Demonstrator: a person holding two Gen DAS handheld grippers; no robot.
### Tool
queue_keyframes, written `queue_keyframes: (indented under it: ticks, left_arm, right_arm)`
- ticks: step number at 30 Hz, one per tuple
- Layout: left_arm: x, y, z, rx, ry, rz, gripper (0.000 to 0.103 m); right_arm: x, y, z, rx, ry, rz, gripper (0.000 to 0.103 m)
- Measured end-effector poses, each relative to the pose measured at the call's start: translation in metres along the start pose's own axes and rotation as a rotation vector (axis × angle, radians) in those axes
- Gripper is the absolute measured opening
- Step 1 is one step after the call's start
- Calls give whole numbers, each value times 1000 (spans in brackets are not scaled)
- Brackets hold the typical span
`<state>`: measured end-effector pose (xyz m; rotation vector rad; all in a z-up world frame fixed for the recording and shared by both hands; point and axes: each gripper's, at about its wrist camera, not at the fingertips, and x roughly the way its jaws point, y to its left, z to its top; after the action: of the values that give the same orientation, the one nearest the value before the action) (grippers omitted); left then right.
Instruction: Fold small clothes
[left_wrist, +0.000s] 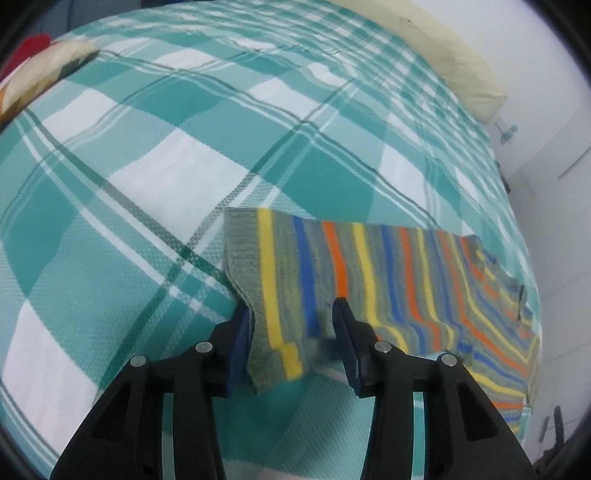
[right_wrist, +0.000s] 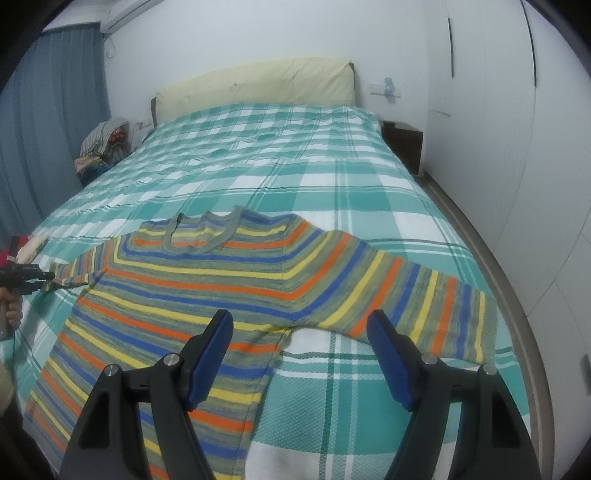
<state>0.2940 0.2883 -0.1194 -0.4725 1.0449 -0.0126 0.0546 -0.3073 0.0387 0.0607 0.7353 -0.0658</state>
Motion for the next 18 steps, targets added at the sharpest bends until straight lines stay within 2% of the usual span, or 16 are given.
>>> queue_keyframes:
  ticks: [2,3,4,5,9,13,18]
  left_arm:
    - [4,5,2,-31,-2,-15,44]
    - [4,8,3,-49,-2,-23,38]
    - [3,9,4,-57,-3,-25,7]
    - [2,11,4,-63,1,-9,3]
    - [-10,16,3,-74,-42,137,0]
    - [-18,5,-1,11,-109,304,0]
    - [-5,11,-1,38,-87,364,0]
  right_arm:
    - [1,1,-1,-5,2,-5,74]
    - [1,1,-1,-8,4,-8,74]
    - [2,2,-2,-10,5,-9,74]
    - [3,2,-2,-12,8,-9,74]
    - [4,2,-3,-14,12,-14,74]
    - [5,1,-3,-10,10,-15,74]
    - [6,-2,-3,-10,14,-25,74]
